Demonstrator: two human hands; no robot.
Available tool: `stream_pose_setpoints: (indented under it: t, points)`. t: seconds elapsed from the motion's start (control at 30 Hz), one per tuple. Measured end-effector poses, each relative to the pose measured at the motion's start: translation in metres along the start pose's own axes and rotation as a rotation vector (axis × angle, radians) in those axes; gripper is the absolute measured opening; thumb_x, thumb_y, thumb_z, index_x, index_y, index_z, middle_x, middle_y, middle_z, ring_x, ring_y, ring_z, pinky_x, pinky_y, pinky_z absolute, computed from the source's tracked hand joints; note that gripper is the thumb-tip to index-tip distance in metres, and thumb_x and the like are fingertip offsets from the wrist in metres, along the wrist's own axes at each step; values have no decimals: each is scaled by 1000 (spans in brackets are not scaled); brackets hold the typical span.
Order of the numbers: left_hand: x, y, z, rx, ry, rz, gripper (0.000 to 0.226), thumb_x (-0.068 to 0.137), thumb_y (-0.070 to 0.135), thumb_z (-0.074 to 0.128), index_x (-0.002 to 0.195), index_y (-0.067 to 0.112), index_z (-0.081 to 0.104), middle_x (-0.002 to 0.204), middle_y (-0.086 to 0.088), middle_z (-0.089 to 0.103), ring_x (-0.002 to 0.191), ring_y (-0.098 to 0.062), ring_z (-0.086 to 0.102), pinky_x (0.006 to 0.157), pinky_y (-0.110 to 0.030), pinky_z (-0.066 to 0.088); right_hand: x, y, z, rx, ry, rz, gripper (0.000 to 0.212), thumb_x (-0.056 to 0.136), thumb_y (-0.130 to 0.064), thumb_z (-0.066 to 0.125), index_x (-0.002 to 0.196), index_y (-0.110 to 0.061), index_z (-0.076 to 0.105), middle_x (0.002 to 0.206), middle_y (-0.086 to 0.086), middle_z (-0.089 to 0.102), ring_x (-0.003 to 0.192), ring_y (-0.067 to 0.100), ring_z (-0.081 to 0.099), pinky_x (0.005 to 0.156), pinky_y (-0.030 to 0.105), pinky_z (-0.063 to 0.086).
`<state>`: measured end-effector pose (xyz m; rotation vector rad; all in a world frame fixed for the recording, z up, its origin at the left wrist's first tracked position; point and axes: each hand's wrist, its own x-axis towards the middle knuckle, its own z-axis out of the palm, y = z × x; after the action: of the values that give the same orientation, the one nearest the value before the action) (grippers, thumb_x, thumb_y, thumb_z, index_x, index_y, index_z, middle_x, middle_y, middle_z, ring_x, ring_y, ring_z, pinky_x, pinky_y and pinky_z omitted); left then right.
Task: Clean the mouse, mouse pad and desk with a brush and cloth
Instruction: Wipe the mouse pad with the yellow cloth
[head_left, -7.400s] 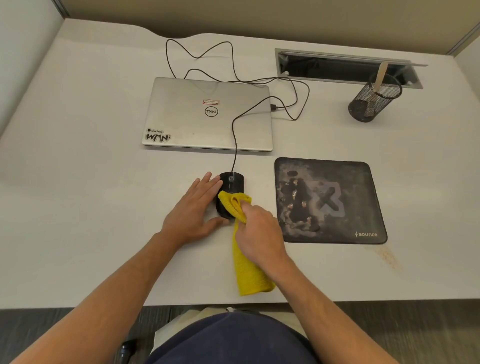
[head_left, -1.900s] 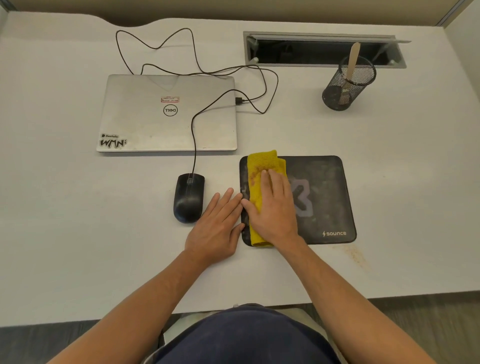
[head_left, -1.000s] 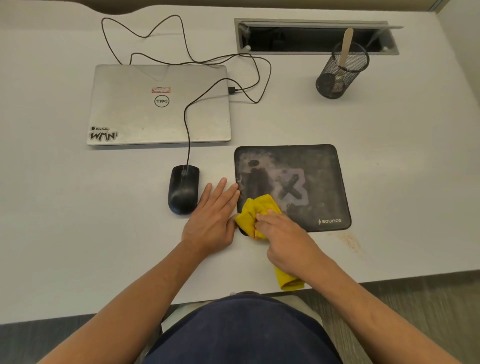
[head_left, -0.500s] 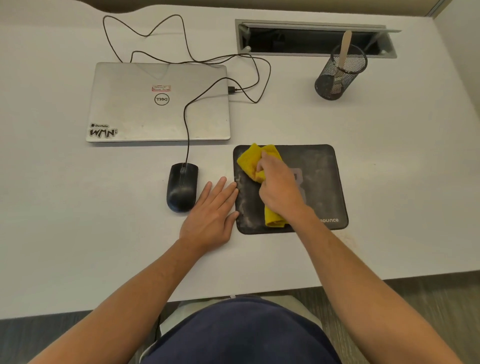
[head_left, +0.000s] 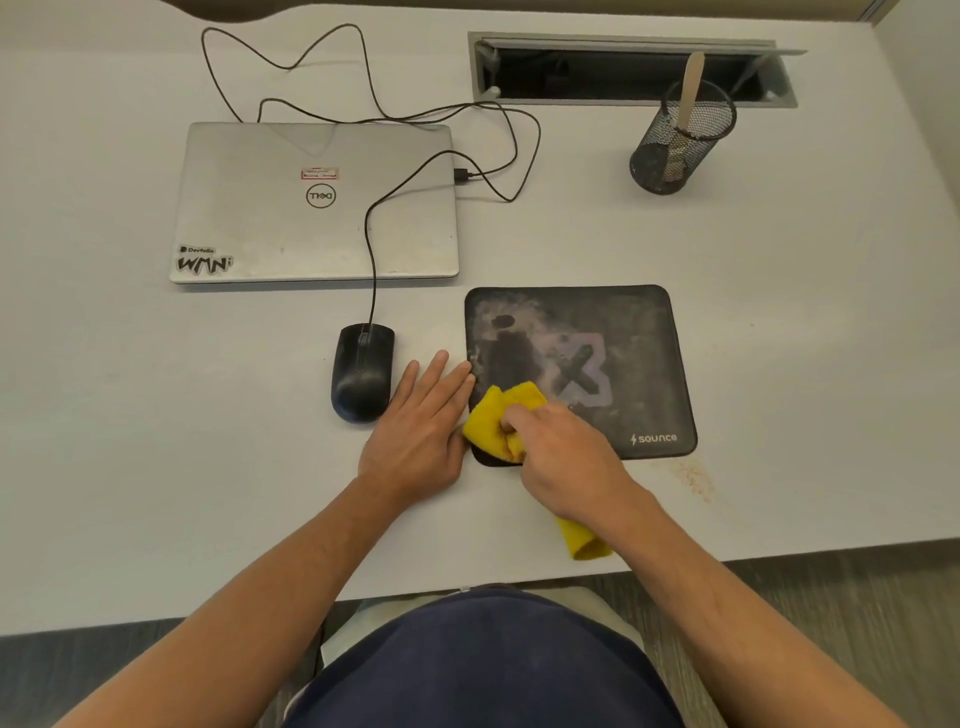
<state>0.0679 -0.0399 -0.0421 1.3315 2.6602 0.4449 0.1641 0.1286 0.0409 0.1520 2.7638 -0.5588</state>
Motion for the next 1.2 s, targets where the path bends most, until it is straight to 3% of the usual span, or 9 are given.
stream_pose_setpoints:
  t: [0.13, 0.3, 0.4, 0.5, 0.67, 0.83, 0.93, 1.03, 1.2]
  points:
    - [0, 0, 0, 0, -5, -12, 58, 101, 41, 29, 150, 11, 29, 158, -4, 25, 149, -19, 4, 121, -41, 6, 0, 15, -22, 88, -113, 79, 34, 83, -8, 43, 109, -28, 53, 108, 10, 62, 95, 32, 55, 75, 38, 46]
    - [0, 1, -1, -29, -1, -13, 57, 102, 40, 28, 150, 9, 28, 158, -5, 26, 149, -20, 8, 121, -42, 10, 18, 47, -29, 263, 262, 207, 48, 82, -1, 47, 125, -24, 53, 117, 9, 60, 100, 29, 56, 79, 30, 41]
    - [0, 1, 0, -39, -2, -6, 58, 102, 39, 29, 150, 8, 27, 158, -6, 25, 149, -20, 9, 121, -43, 12, 20, 36, 0, 331, 223, 127, 55, 82, -3, 55, 136, -14, 50, 141, 11, 48, 131, 27, 41, 106, 25, 27]
    - [-1, 1, 0, -36, 0, 6, 59, 101, 38, 32, 150, 5, 28, 158, -8, 24, 148, -21, 10, 120, -43, 13, 20, 25, 32, 171, 280, 13, 54, 93, -15, 52, 145, -8, 39, 155, 14, 28, 145, 27, 19, 119, 35, 14]
    - [0, 0, 0, -7, -26, 2, 61, 101, 41, 30, 151, 8, 23, 159, -5, 16, 149, -17, 3, 121, -40, 6, 35, 26, 40, -20, 316, 14, 62, 89, -6, 54, 147, -7, 33, 155, 16, 26, 145, 35, 17, 116, 47, 22]
    - [0, 1, -3, 10, -54, -9, 62, 101, 44, 29, 152, 9, 22, 160, -4, 17, 149, -17, 2, 121, -44, 6, 49, 36, 32, -48, 330, 74, 74, 74, 4, 59, 145, -6, 38, 153, 13, 31, 144, 34, 20, 118, 42, 16]
    - [0, 1, -4, 5, -74, -19, 63, 100, 46, 26, 153, 10, 20, 160, -3, 16, 149, -17, 0, 121, -44, 4, 64, 50, 19, -80, 337, 136, 72, 79, 1, 56, 147, -9, 33, 157, 10, 25, 146, 31, 15, 119, 38, 9]
    - [1, 2, -4, 4, -92, -28, 65, 100, 48, 21, 154, 13, 14, 161, -2, 11, 149, -15, -4, 121, -44, 1, 73, 57, 6, -44, 370, 205, 64, 87, -5, 54, 147, -9, 32, 157, 10, 23, 146, 30, 15, 119, 37, 14]
    - [1, 1, -5, 6, -62, 1, 62, 100, 42, 26, 152, 9, 21, 160, -5, 17, 149, -18, 1, 120, -47, 5, 73, 18, 16, 25, 370, -34, 58, 79, 6, 50, 136, 2, 48, 146, 20, 41, 139, 40, 30, 114, 50, 26]
